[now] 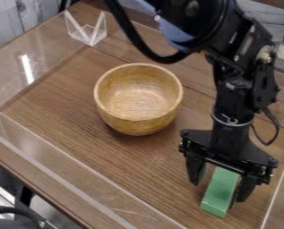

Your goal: Put the green block in the brown bowl

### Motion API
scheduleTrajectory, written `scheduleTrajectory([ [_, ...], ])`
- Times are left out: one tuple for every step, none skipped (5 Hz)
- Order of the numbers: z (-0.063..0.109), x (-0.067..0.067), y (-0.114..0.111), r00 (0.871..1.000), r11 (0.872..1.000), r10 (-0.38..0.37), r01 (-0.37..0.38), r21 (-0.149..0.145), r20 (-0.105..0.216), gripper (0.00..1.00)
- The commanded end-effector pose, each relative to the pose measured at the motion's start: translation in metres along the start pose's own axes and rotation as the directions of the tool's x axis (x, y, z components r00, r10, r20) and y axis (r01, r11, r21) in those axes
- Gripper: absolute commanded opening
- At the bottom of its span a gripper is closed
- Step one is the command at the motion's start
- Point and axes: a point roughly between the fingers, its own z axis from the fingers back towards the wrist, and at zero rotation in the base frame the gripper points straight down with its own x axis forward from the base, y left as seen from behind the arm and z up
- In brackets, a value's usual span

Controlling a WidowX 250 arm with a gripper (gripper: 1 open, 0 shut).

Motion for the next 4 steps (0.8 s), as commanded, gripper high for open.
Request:
scheduleTrajectory([
  [0.0076, 0.0102, -0.0032, 0.999, 1.000, 0.009, -0.008, -0.027, 0.040, 1.00],
  [0.0056, 0.0118, -0.0028, 0.999, 0.999, 0.013, -0.012, -0.032, 0.040, 1.00],
  [0.0041, 0.0130, -0.0024, 0.999, 0.999, 0.017, -0.015, -0.035, 0.041, 1.00],
  [0.0028, 0.0139, -0.0020, 0.999, 0.999, 0.020, -0.018, -0.038, 0.041, 1.00],
])
